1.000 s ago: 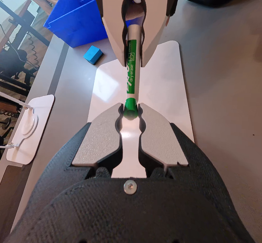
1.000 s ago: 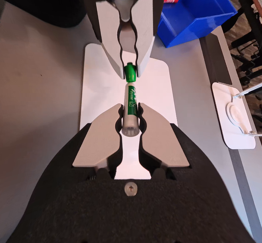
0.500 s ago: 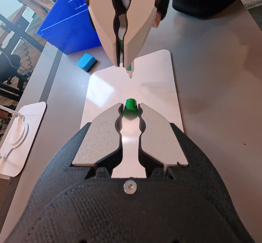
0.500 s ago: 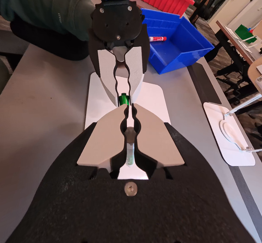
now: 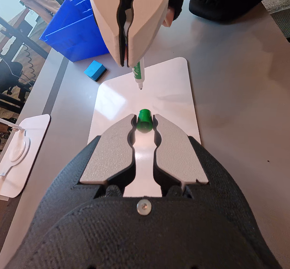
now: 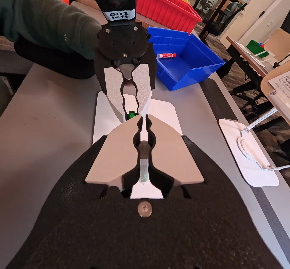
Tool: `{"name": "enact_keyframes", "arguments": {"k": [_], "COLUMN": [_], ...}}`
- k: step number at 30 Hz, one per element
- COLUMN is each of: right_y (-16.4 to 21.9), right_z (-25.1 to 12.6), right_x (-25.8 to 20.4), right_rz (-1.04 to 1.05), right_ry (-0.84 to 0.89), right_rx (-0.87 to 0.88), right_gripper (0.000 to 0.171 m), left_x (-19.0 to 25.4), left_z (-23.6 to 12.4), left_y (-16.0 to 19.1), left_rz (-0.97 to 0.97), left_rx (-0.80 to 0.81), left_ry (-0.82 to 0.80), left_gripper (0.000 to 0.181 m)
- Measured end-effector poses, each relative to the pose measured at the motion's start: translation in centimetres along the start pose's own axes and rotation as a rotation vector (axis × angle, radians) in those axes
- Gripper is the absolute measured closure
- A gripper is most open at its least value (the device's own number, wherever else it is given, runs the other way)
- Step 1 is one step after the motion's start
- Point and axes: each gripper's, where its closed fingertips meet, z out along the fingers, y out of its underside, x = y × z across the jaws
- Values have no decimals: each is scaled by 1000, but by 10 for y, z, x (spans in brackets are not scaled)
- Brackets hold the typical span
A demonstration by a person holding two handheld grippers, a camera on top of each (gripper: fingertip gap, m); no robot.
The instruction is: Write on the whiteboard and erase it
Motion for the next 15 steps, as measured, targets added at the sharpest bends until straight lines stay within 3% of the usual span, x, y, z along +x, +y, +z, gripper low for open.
{"name": "enact_keyframes", "arguments": {"k": [15], "right_y": [-5], "right_z": [-3], "right_x": [3], "right_rz": [-1], "right_ry": [25], "right_rx": [42], "right_gripper": [168], "left_x": [-2], "left_z": [-1], "left_y": [-1], "left_rz": [-2], "left_rx": [8], "left_ry": [-11], "left_gripper": [162]}}
